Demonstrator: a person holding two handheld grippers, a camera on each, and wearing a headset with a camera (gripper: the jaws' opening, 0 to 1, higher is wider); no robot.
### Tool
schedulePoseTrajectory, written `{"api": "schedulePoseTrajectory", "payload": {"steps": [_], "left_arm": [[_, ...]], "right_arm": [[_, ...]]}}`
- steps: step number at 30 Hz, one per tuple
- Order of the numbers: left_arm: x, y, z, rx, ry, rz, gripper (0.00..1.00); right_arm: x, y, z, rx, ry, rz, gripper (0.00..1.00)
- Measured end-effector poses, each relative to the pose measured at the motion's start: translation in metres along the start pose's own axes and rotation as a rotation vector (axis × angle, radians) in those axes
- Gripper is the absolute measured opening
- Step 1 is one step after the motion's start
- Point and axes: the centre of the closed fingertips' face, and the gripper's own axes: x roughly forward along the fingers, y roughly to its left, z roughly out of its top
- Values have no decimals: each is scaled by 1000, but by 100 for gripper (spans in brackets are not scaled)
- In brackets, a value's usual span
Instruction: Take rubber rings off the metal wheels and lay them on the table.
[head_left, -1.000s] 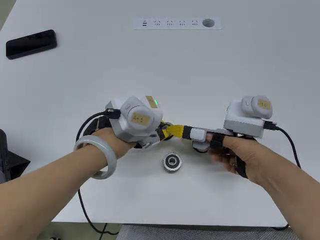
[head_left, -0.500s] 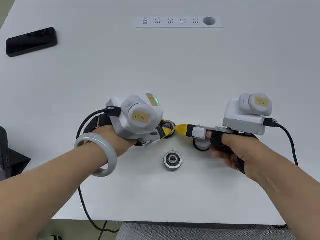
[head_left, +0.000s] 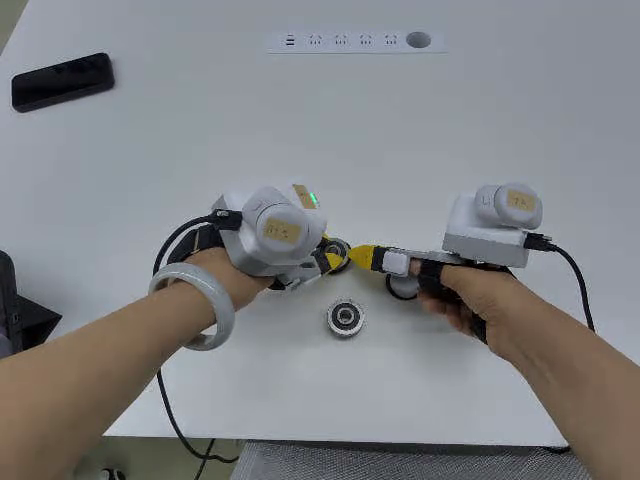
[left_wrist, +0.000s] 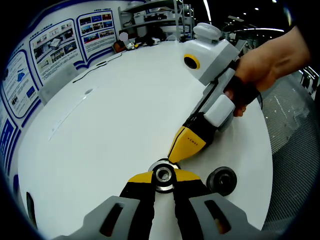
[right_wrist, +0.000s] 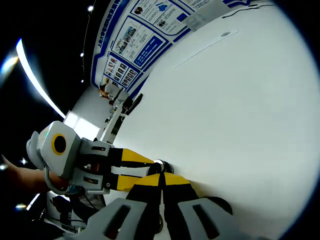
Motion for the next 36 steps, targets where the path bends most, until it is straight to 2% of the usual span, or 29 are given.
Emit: {"api": "schedulePoseTrajectory", "payload": {"steps": [9,36], "left_arm": [[0,0,-1,0,1,1,14],[0,0,0,9,-2,-3,14]], "right_arm": [[2,4,2,13,-3,6,2],[0,16,2,64,-10,76,1]]}}
